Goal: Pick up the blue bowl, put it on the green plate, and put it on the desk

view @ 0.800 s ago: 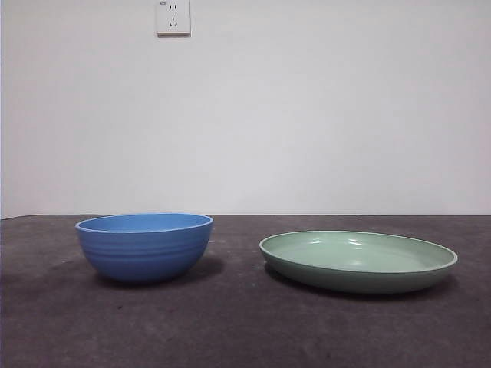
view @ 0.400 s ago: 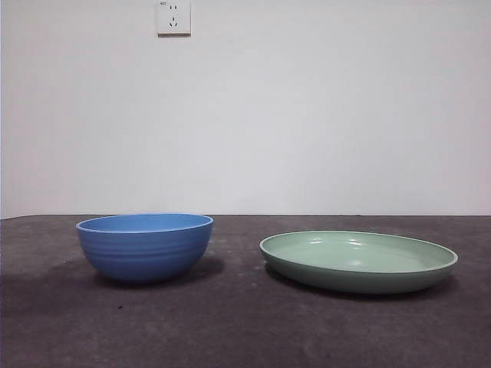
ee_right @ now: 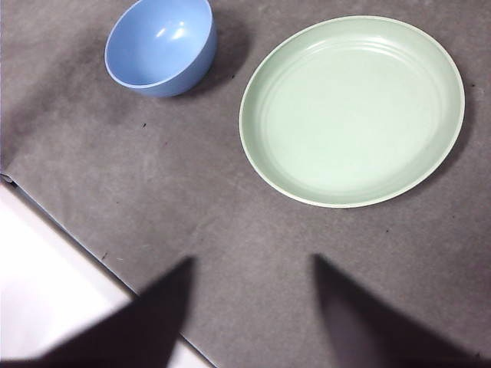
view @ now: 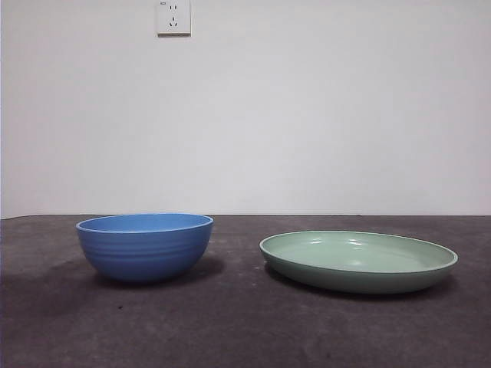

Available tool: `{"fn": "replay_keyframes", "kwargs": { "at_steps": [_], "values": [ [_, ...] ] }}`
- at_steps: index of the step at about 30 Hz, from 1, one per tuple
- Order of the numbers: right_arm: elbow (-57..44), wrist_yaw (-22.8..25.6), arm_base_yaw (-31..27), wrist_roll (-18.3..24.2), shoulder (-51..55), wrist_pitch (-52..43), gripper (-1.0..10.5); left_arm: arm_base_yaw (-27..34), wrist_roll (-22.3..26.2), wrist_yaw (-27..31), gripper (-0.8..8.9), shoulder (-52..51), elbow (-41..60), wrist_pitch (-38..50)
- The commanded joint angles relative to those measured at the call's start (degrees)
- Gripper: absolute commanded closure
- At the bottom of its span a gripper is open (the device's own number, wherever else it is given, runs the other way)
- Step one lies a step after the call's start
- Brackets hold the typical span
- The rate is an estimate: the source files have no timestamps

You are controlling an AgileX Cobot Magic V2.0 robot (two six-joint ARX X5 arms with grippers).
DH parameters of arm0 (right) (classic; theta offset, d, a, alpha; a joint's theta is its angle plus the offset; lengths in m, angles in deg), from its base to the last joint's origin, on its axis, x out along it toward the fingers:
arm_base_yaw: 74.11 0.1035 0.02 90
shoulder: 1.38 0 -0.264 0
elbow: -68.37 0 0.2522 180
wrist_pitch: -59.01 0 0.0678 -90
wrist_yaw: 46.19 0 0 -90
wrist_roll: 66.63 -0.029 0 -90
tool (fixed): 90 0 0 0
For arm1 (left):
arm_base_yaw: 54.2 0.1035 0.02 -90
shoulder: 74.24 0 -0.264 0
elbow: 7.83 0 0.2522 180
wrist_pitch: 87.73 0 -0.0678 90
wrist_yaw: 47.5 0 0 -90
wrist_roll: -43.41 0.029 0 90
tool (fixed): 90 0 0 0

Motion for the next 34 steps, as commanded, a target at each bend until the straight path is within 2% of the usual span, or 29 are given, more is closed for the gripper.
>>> {"fn": "replay_keyframes", "kwargs": {
  "at_steps": [1,10,18,28,34],
  "values": [
    [1.0,-0.2,0.2,-0.6,-0.2,-0.3,5.7,-0.2,0.6,-0.3,4.04,0.3,-1.4,0.5],
    [1.0,-0.2,0.2,-0.6,-0.2,-0.4,5.7,-0.2,0.0,-0.2,4.07,0.8,-1.4,1.5],
    [1.0,-0.2,0.2,-0.6,-0.3,-0.4,5.7,-0.8,-1.2,2.9,4.08,6.2,-5.3,1.7],
    [1.0,0.2,0.2,-0.6,-0.3,-0.6,5.7,-5.3,-1.4,12.8,4.13,20.8,-15.8,1.7],
    [1.0,0.2,0.2,-0.6,-0.3,-0.8,5.7,-8.1,-1.9,21.5,4.13,31.9,-21.2,1.8]
  ]
}}
